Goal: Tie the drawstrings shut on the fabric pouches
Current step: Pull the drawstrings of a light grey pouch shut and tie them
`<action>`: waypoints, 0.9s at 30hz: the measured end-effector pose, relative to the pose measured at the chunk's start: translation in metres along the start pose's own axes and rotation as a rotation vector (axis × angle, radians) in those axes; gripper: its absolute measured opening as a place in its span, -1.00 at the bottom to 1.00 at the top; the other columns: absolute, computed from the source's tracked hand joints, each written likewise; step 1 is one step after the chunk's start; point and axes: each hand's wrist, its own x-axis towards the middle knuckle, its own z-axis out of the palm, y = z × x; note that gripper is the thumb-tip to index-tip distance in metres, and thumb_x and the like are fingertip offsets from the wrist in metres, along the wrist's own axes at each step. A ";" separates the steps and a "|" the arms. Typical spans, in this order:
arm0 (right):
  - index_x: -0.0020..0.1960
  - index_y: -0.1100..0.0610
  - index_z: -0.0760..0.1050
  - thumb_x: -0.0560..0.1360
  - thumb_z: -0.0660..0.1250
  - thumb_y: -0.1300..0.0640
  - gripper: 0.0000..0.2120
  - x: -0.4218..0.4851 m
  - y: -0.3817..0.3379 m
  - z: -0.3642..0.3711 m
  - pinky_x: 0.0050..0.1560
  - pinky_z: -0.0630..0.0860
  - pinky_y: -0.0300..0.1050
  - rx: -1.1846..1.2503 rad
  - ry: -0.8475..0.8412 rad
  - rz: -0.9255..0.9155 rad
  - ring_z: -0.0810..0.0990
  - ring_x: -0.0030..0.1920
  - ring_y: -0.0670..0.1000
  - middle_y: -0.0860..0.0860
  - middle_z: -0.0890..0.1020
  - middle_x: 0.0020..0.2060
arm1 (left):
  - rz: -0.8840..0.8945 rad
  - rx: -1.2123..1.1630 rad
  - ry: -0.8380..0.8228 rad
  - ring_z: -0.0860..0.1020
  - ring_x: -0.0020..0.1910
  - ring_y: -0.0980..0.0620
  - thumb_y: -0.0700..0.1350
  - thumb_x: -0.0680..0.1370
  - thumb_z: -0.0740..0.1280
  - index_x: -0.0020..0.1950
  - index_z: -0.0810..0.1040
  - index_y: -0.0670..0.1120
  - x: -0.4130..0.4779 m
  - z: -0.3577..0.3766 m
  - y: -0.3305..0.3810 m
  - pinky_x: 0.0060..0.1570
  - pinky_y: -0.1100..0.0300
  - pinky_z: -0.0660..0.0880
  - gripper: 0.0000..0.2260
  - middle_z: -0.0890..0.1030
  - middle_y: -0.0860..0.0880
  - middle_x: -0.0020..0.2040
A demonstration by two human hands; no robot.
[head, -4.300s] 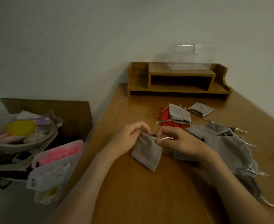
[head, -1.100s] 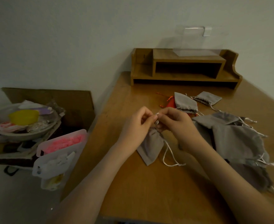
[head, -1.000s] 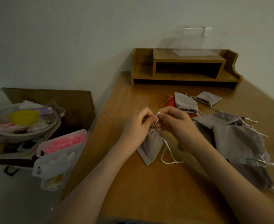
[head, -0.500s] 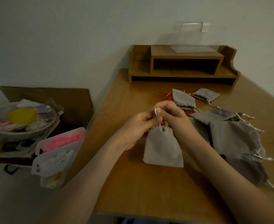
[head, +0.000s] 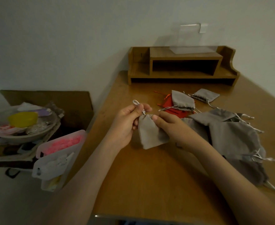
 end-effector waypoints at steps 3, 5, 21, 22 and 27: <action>-0.07 0.21 0.45 0.55 0.19 -0.17 -0.59 -0.001 -0.001 -0.005 -0.26 0.30 -0.16 -0.091 -0.003 0.001 0.39 -0.29 -0.03 0.07 0.44 -0.25 | -0.056 -0.086 -0.017 0.34 -0.51 0.20 -0.01 0.51 0.27 -0.05 0.61 -0.08 0.002 -0.001 0.000 -0.50 0.41 0.31 -0.81 0.58 0.08 -0.32; -0.01 0.27 0.45 0.54 0.20 -0.17 -0.54 -0.002 0.000 -0.006 -0.26 0.30 -0.12 -0.112 0.003 -0.008 0.38 -0.27 0.01 0.10 0.43 -0.23 | -0.070 -0.064 -0.052 0.31 -0.49 0.19 0.01 0.48 0.28 -0.02 0.63 -0.06 0.003 -0.002 -0.002 -0.50 0.40 0.28 -0.79 0.51 0.08 -0.36; -0.20 0.20 0.50 0.59 0.24 0.11 -0.76 -0.004 -0.006 -0.025 -0.12 0.50 -0.09 0.549 0.094 0.074 0.58 -0.27 0.03 0.09 0.59 -0.31 | -0.096 0.400 -0.088 0.33 -0.51 0.24 -0.08 0.65 0.16 0.17 0.48 -0.40 0.003 0.003 -0.008 -0.44 0.29 0.24 -0.63 0.53 0.26 -0.44; -0.23 0.17 0.49 0.59 0.22 0.12 -0.75 -0.004 -0.005 -0.026 -0.15 0.46 -0.13 0.576 0.057 0.069 0.53 -0.30 -0.03 0.02 0.56 -0.36 | -0.089 0.398 -0.093 0.32 -0.50 0.23 -0.08 0.65 0.16 0.17 0.49 -0.38 0.003 0.003 -0.009 -0.46 0.31 0.24 -0.64 0.54 0.23 -0.42; -0.13 0.18 0.49 0.61 0.16 0.21 -0.81 -0.005 -0.004 -0.023 -0.17 0.42 -0.27 0.519 -0.100 -0.058 0.48 -0.27 -0.09 -0.04 0.52 -0.33 | -0.077 0.358 -0.071 0.34 -0.51 0.24 -0.09 0.63 0.22 -0.02 0.52 -0.09 0.005 0.004 -0.014 -0.50 0.36 0.25 -0.87 0.48 0.04 -0.32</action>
